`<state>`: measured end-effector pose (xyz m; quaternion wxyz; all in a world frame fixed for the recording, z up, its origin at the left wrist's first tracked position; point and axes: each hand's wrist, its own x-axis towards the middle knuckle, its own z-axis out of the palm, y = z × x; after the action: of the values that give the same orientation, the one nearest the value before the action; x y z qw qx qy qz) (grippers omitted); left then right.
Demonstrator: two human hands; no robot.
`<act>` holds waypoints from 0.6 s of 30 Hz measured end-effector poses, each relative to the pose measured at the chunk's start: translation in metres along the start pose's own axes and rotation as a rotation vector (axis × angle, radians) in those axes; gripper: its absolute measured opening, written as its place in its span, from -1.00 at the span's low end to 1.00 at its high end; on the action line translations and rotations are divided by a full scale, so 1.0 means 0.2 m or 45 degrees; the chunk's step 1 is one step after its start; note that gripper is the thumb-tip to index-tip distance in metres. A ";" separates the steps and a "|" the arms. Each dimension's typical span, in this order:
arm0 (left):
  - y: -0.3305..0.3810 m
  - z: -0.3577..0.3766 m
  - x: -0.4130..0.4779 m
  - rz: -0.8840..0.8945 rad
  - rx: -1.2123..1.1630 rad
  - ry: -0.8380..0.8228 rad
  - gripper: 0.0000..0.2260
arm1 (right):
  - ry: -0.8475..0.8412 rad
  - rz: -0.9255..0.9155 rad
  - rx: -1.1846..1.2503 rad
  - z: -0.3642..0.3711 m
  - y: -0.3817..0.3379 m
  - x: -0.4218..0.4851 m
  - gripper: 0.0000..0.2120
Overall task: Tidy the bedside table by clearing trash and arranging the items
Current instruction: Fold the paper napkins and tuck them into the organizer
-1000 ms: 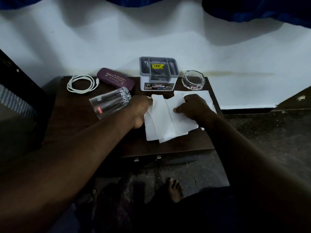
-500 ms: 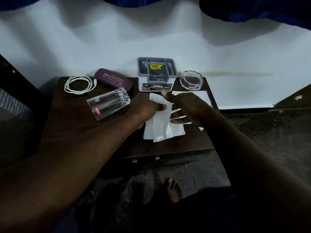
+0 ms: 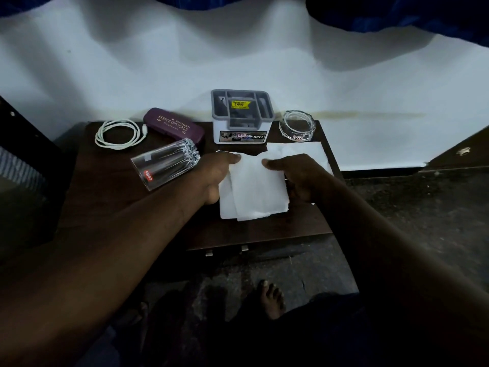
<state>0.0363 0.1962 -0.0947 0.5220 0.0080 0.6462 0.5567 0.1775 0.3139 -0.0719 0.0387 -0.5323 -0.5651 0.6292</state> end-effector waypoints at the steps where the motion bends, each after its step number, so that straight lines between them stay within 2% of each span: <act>1: 0.00 0.00 0.00 -0.014 -0.008 -0.020 -0.89 | -0.027 0.005 -0.016 0.01 0.00 0.00 -0.71; 5: -0.01 0.01 -0.01 -0.007 -0.095 -0.031 -0.87 | -0.031 0.012 -0.025 0.05 -0.03 -0.01 -0.84; 9: 0.00 -0.01 -0.02 0.029 -0.151 -0.037 -0.59 | -0.276 0.102 0.185 0.05 -0.08 -0.05 -0.80; 13: 0.01 -0.02 -0.02 0.010 -0.213 -0.001 -0.45 | -0.408 0.124 0.318 0.05 -0.11 -0.07 -0.78; 15: 0.01 -0.03 -0.02 0.025 -0.229 0.017 -0.43 | -0.363 0.120 0.304 0.06 -0.09 -0.06 -0.78; 18: 0.01 -0.02 -0.03 0.036 -0.193 -0.010 -0.50 | -0.170 0.077 0.073 0.06 -0.04 -0.03 -0.86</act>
<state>0.0338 0.1907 -0.0897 0.5158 -0.0204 0.5999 0.6113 0.1663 0.3049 -0.0648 -0.0029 -0.5048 -0.5317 0.6800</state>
